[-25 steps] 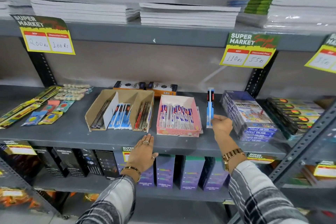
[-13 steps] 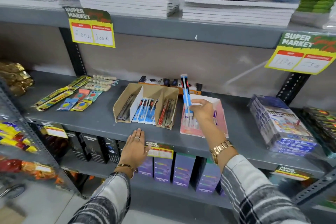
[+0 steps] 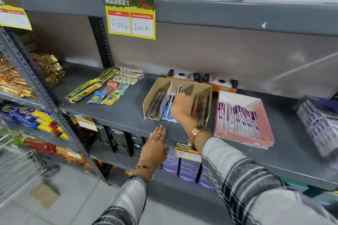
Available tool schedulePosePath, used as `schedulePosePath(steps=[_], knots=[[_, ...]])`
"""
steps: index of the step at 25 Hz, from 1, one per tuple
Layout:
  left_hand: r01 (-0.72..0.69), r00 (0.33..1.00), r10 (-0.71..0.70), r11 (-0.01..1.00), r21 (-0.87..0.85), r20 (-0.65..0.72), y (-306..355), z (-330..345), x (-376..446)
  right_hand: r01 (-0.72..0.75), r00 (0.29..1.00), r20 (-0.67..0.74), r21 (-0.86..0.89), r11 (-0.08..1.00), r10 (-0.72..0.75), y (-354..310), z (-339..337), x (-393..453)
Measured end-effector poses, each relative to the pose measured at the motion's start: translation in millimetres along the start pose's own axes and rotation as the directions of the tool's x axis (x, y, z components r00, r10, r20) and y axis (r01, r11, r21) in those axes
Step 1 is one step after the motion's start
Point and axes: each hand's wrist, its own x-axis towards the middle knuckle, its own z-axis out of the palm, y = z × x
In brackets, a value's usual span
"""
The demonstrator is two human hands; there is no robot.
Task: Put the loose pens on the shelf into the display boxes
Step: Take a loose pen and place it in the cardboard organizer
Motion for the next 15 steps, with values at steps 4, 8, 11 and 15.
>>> schedulePosePath(steps=[4,8,11,15], knots=[[0.001,1.000,-0.002,1.000,-0.030,-0.024,-2.7,2.7,-0.2,0.024,0.996,0.085,-0.123,0.992,-0.013,5.6,16.8,3.4],[-0.003,0.999,0.001,0.999,-0.046,-0.034,-5.2,5.1,0.6,0.011,0.993,0.119,-0.174,0.985,0.010,13.5,25.0,6.3],[-0.005,1.000,0.004,0.999,-0.053,-0.031,-5.4,4.8,0.8,-0.005,0.986,0.159,-0.228,0.974,0.042,13.5,32.0,9.8],[-0.003,1.000,0.002,0.998,-0.063,-0.020,-4.8,3.8,0.5,0.032,0.978,0.206,-0.340,0.940,0.041,9.7,34.4,9.7]])
